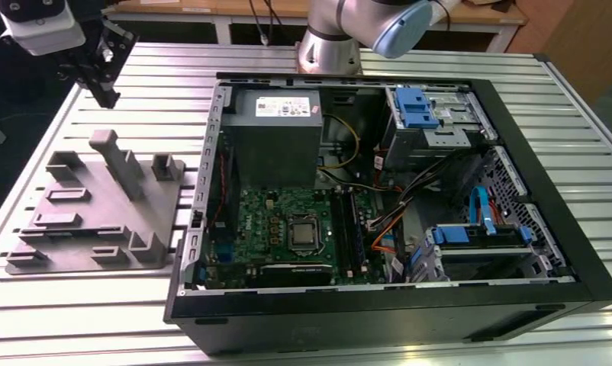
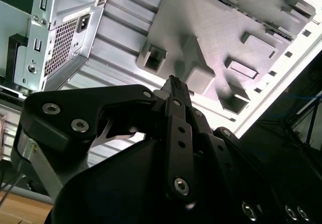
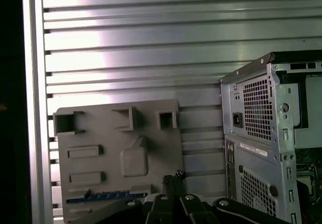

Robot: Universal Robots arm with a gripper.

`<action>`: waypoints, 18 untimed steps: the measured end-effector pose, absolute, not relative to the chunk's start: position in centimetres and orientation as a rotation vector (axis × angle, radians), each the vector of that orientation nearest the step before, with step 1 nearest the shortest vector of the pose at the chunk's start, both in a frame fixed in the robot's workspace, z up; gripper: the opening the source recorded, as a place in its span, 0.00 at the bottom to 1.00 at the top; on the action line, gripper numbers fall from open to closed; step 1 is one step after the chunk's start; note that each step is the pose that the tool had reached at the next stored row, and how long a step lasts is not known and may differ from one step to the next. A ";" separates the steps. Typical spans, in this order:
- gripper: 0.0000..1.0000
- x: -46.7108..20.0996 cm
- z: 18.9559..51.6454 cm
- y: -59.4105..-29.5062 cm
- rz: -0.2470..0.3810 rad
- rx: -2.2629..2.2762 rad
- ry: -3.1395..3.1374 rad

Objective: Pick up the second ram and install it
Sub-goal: 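Reach for the second ram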

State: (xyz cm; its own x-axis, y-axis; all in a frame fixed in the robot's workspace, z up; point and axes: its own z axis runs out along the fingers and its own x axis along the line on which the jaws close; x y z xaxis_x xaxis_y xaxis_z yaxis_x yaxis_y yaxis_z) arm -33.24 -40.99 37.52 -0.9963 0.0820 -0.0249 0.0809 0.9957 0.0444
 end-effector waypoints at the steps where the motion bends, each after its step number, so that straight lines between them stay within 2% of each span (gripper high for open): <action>1: 0.07 -33.3 37.5 -41.1 0.067 0.127 3.112; 18: 0.07 -34.7 35.8 -42.1 0.067 0.127 3.112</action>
State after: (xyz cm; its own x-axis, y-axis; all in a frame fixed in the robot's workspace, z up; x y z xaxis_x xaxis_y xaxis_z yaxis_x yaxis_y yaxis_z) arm -34.71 -42.07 35.78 -0.9963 0.0821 -0.0249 0.0809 0.9957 0.0444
